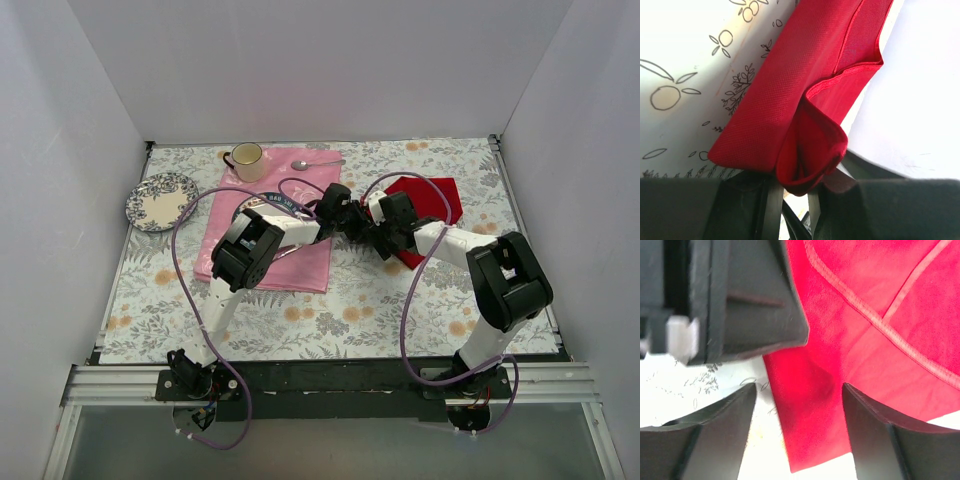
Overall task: Fold the napkin, place the utensils inside, and roll it up
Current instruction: Roll the napkin with the utensil
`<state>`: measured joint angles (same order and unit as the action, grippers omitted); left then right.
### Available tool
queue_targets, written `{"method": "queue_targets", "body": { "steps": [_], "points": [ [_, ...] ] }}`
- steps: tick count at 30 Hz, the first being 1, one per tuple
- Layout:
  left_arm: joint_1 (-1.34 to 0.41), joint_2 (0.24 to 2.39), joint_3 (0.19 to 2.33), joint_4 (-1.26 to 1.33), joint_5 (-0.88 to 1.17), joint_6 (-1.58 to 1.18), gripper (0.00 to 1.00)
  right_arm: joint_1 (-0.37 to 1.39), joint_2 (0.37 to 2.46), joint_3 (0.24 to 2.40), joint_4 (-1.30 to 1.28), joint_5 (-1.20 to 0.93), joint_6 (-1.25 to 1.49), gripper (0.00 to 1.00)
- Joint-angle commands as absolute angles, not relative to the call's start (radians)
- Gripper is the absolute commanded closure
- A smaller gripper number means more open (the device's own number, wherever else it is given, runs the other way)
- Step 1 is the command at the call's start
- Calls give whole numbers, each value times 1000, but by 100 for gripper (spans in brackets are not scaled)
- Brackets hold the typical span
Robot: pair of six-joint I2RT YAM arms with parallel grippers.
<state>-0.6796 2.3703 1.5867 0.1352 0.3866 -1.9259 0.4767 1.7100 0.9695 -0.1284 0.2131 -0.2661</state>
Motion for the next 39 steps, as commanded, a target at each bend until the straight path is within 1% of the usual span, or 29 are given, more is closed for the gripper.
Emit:
{"method": "queue_targets", "body": {
  "steps": [1, 5, 6, 13, 16, 17, 19, 22, 23, 25, 26, 27, 31, 39],
  "points": [
    [-670, 2413, 1589, 40, 373, -1893, 78, 508, 1672, 934, -175, 308, -278, 26],
    [-664, 2405, 1588, 41, 385, -1893, 78, 551, 1703, 931, -175, 374, -296, 40],
    [-663, 2405, 1588, 41, 388, -1894, 78, 554, 1721, 931, -175, 396, -299, 46],
    [-657, 2413, 1588, 41, 416, -1894, 78, 587, 1741, 910, -160, 462, -311, 48],
    [-653, 2414, 1582, 43, 420, -1894, 78, 589, 1766, 919, -166, 468, -311, 60],
    [-652, 2414, 1580, 46, 422, -1896, 78, 589, 1772, 928, -169, 466, -305, 65],
    [-650, 2413, 1577, 46, 423, -1890, 78, 592, 1776, 925, -170, 463, -302, 69],
    [-646, 2407, 1577, 44, 422, -1872, 78, 591, 1779, 928, -173, 462, -301, 79],
    [-646, 2407, 1578, 43, 422, -1868, 78, 591, 1779, 931, -175, 454, -301, 85],
    [-644, 2407, 1582, 40, 428, -1847, 77, 592, 1786, 949, -193, 448, -298, 91],
    [-644, 2405, 1586, 34, 426, -1841, 76, 592, 1783, 957, -199, 440, -296, 96],
    [-644, 2404, 1586, 34, 426, -1832, 74, 592, 1782, 972, -207, 430, -293, 97],
    [-641, 2408, 1608, 17, 426, -1781, 69, 589, 1775, 1026, -265, 385, -273, 99],
    [-627, 2390, 1643, -38, 422, -1687, 58, 526, 1795, 1111, -334, 163, -227, 99]
  ]
}}
